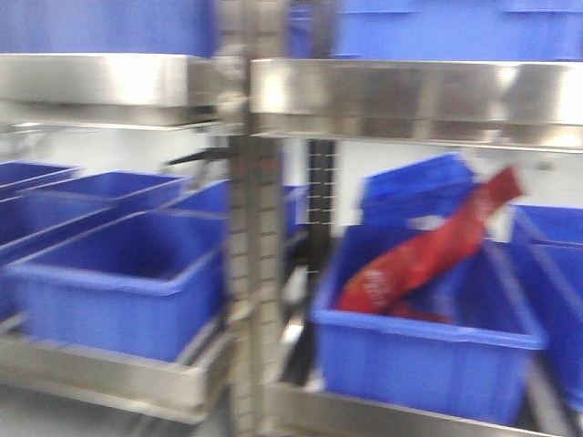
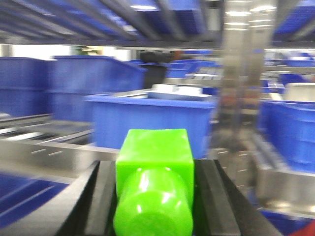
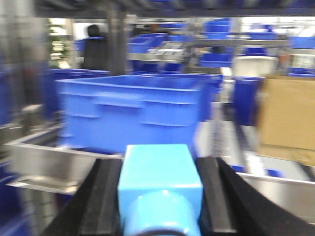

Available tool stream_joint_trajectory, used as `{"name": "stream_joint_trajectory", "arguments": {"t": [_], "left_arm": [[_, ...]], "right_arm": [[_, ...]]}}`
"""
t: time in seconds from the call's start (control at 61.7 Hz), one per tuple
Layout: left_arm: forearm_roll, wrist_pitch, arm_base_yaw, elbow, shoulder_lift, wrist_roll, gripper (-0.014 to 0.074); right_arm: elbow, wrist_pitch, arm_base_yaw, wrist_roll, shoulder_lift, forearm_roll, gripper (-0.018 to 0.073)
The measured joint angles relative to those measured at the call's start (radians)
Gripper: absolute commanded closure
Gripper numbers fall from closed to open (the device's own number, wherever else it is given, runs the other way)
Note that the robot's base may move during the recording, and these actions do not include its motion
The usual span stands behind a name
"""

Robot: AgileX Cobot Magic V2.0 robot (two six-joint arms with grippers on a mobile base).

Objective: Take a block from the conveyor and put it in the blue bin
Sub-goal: 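Move both held bricks over the blue bins on the shelf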

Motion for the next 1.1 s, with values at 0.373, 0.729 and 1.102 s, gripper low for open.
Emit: {"name": "stream_joint_trajectory", "arguments": {"t": [0.373,0.729,1.102], "left_arm": [[0.0,0.0,0.0,0.0,0.0,0.0,0.0707],[0.0,0.0,0.0,0.0,0.0,0.0,0.0707],[0.0,0.0,0.0,0.0,0.0,0.0,0.0707]], "right_arm": [[0.0,0.0,0.0,0.0,0.0,0.0,0.0721],[0.0,0.0,0.0,0.0,0.0,0.0,0.0721],[0.0,0.0,0.0,0.0,0.0,0.0,0.0721]]}}
